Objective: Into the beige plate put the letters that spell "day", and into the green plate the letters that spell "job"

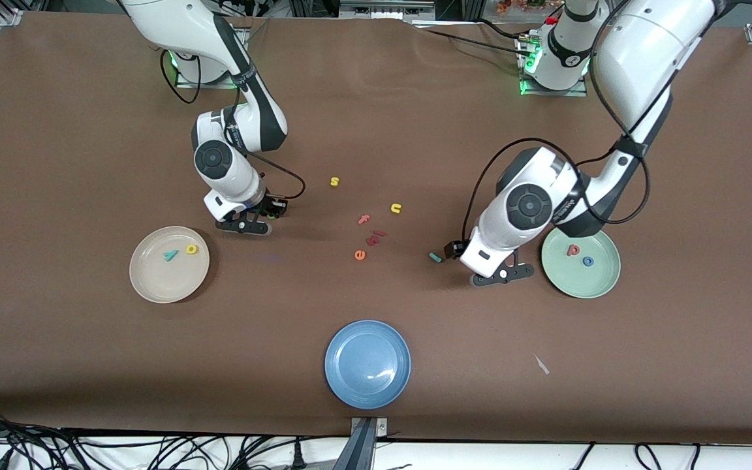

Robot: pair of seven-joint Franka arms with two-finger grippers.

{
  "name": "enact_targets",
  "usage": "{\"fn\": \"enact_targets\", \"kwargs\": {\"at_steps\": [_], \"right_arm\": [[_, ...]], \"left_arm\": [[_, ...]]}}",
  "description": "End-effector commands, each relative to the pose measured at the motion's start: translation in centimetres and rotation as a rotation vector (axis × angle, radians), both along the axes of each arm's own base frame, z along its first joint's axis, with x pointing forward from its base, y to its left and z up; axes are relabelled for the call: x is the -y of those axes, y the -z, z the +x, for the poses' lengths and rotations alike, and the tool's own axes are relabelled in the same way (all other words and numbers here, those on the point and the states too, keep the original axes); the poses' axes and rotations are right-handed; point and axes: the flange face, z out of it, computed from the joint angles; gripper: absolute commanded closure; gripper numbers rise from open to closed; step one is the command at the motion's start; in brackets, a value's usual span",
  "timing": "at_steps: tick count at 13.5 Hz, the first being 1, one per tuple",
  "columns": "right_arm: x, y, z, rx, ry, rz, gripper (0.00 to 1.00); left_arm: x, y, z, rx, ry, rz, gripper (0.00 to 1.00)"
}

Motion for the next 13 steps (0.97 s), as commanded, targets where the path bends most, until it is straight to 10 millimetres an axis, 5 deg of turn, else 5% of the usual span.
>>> {"fn": "enact_targets", "kwargs": {"at_steps": [1,9,13], "right_arm": [[-0.5,0.3,0.3,0.006,-0.004,-0.002,0.73],[-1.0,-1.7,1.9,-0.010,-0.004,0.010,0.81],[2.7,-5.3,5.8,-0.056,-0.066,-0.008,0.81]], "left_arm": [[1.4,1.7,1.2,-0.018,-0.091,-0.013,0.00],[5.2,5.6,-0.1,-0.046,-0.343,0.039,0.00],[6.7,7.7,-1.2,-0.060,-0.313,0.063,0.04]]}}
